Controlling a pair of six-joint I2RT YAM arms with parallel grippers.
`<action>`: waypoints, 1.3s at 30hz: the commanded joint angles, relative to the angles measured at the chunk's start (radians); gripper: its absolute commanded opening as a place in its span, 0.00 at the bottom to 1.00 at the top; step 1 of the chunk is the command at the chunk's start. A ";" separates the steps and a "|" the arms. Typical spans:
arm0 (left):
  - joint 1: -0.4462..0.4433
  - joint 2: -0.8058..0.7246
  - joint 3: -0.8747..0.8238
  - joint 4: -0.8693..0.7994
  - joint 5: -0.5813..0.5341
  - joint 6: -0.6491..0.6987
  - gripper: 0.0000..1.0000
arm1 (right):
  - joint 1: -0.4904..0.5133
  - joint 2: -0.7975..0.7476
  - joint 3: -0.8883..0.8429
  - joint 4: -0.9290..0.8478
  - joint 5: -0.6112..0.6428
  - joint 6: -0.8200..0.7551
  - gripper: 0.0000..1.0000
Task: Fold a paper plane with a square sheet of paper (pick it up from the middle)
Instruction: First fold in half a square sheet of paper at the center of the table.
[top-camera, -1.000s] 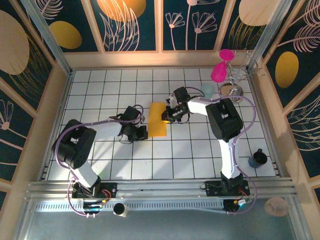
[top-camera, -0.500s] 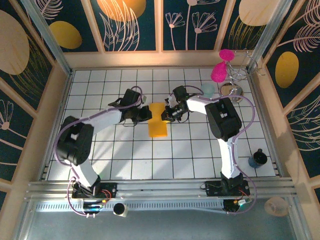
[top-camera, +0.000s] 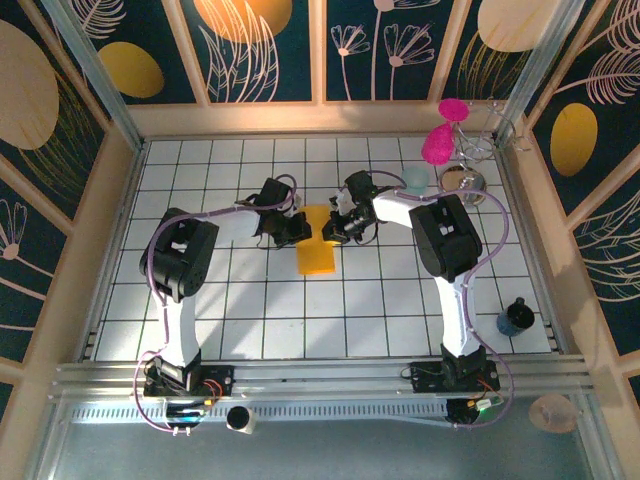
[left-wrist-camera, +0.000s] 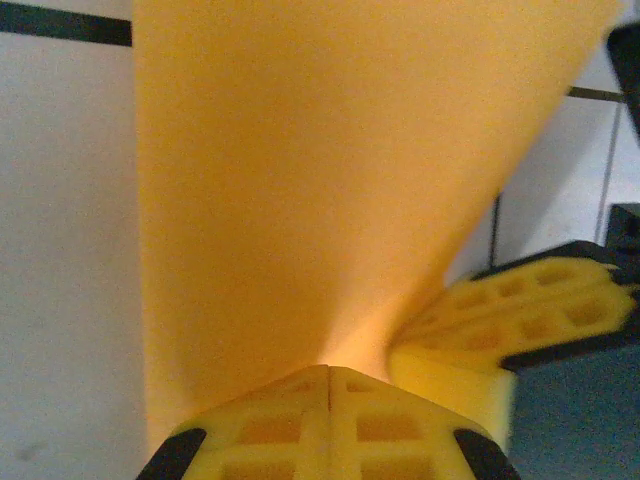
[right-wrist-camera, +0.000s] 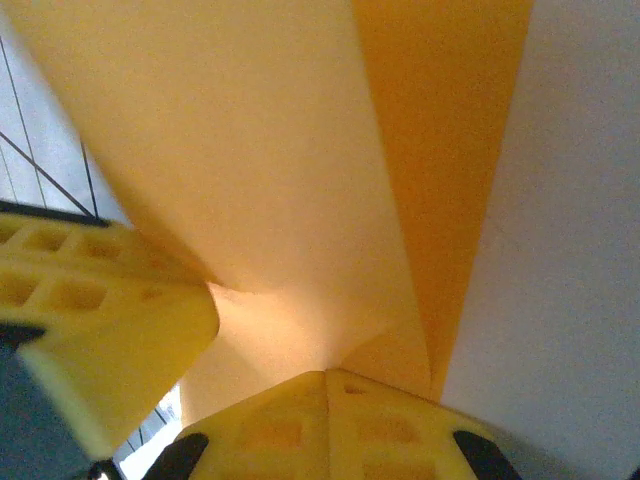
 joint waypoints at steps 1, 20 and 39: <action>0.024 0.032 0.013 -0.005 0.006 0.018 0.04 | -0.014 0.139 -0.062 -0.115 0.295 -0.035 0.01; 0.151 -0.117 -0.068 0.128 0.119 0.053 0.05 | -0.030 0.125 -0.086 -0.116 0.318 -0.035 0.01; 0.082 0.100 0.078 0.098 0.023 0.065 0.05 | -0.034 0.128 -0.118 -0.099 0.315 -0.026 0.01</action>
